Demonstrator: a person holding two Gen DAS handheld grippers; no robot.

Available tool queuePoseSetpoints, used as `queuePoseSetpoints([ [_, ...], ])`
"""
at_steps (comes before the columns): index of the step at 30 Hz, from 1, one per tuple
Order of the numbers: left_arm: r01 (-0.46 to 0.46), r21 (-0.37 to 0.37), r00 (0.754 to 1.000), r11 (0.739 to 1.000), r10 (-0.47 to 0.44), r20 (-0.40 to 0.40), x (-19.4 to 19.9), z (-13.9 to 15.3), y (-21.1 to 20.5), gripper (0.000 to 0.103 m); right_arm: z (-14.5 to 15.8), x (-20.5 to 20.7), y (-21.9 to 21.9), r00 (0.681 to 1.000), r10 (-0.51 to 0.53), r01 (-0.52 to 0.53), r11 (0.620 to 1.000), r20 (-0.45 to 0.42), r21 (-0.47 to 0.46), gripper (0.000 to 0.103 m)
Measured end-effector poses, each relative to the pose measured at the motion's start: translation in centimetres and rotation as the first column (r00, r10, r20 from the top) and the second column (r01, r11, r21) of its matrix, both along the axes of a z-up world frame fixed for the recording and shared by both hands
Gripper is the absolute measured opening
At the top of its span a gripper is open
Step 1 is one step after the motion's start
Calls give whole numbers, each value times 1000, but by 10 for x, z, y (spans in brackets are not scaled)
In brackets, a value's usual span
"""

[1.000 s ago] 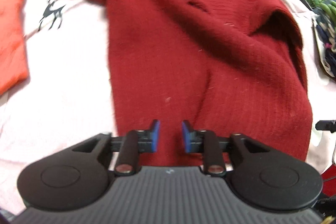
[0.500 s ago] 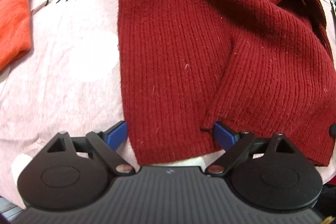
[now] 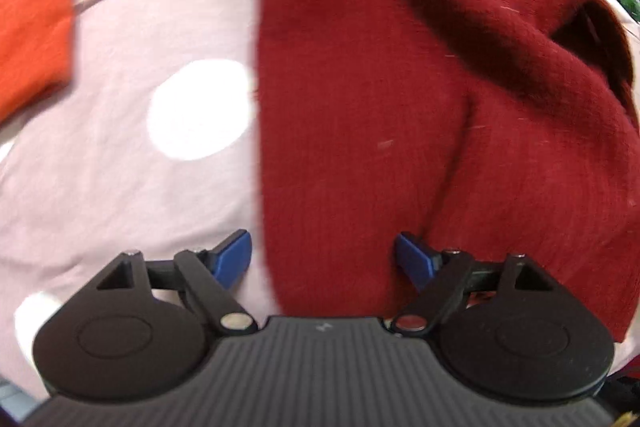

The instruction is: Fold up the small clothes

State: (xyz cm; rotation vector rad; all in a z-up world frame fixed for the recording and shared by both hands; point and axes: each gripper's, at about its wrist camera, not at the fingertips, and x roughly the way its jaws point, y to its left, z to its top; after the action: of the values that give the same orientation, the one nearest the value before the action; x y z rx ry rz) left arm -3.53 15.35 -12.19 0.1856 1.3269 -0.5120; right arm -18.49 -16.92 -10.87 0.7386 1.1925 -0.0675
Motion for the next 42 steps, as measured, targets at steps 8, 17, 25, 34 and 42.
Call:
queuePoseSetpoints([
  [8,106,-49,994,993,-106,4,-9,3,-39,28,-3,42,47,985,169,-169,986,27,0,24],
  [17,49,-93,997,994,-43,63,8,52,-1,15,67,-4,-1,989,140,-133,983,46,-123,13],
  [25,39,57,999,998,-40,13,30,51,32,15,78,-53,-39,984,153,-170,961,-92,-219,8],
  [34,41,153,999,987,-37,-28,16,23,31,21,43,-43,-23,970,174,-206,959,-169,-196,9],
  [42,-116,107,993,988,112,41,37,52,40,51,60,-29,-31,963,167,-231,917,-212,-324,32],
])
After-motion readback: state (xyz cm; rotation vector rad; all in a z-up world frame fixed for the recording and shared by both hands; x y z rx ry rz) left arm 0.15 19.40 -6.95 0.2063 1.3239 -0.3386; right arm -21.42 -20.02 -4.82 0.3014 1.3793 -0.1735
